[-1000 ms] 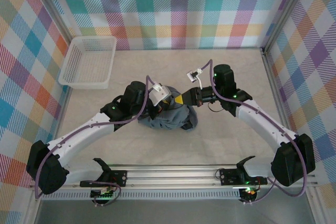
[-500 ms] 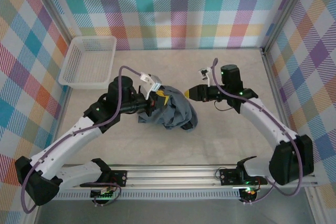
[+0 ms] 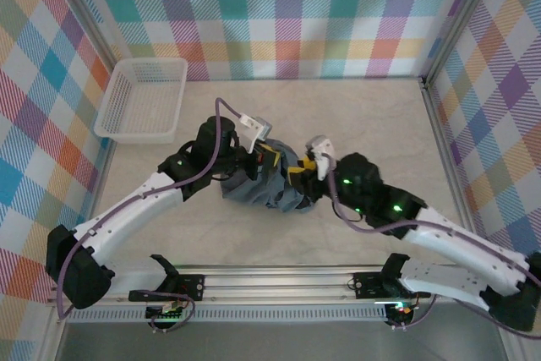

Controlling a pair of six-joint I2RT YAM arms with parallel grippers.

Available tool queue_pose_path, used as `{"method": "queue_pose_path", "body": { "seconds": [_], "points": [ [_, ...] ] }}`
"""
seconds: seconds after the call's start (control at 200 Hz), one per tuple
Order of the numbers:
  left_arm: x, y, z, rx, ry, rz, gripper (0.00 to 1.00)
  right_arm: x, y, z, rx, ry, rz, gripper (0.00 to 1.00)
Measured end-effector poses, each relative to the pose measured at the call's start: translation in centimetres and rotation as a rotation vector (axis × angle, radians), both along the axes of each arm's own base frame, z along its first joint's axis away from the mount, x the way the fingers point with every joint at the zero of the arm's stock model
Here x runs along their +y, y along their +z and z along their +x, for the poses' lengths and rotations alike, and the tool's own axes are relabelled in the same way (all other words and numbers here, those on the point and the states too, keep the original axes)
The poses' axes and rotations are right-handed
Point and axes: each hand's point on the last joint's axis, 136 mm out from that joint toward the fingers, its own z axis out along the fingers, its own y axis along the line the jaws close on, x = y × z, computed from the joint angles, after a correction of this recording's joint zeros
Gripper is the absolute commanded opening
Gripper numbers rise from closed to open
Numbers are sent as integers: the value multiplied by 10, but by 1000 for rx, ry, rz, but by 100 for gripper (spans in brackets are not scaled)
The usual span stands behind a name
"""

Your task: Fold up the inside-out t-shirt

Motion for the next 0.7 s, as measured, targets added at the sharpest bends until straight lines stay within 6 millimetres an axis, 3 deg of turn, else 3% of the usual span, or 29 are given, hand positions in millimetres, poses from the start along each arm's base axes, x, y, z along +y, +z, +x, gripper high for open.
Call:
{"method": "queue_pose_path", "body": {
  "seconds": [0.115, 0.175, 0.22, 0.29, 0.33, 0.405, 0.505, 0.63, 0.7],
  "points": [
    [1, 0, 2, 8, 15, -2, 0, 2, -34, 27, 15, -105, -158, 59],
    [1, 0, 2, 12, 22, -4, 0, 6, -48, 35, 21, -121, -216, 60],
    [1, 0, 3, 14, 24, -4, 0, 10, -54, 40, 27, -121, -244, 51],
    [1, 0, 3, 14, 27, -3, 0, 20, -60, 44, 45, -103, -277, 13],
    [3, 1, 4, 10, 36, 2, 0, 27, -60, 46, 56, -89, -278, 0],
    [10, -1, 11, -1, 78, 36, 0, 36, -58, 44, 88, -34, -257, 0],
    [33, -12, 27, -12, 164, 112, 3, 47, -51, 25, 177, 144, -160, 0],
    [58, -29, 41, 1, 218, 164, 32, 50, -24, 9, 300, 353, 46, 0],
    [69, -35, 45, 4, 240, 182, 41, 45, -12, 5, 365, 428, 137, 0]
  ]
}}
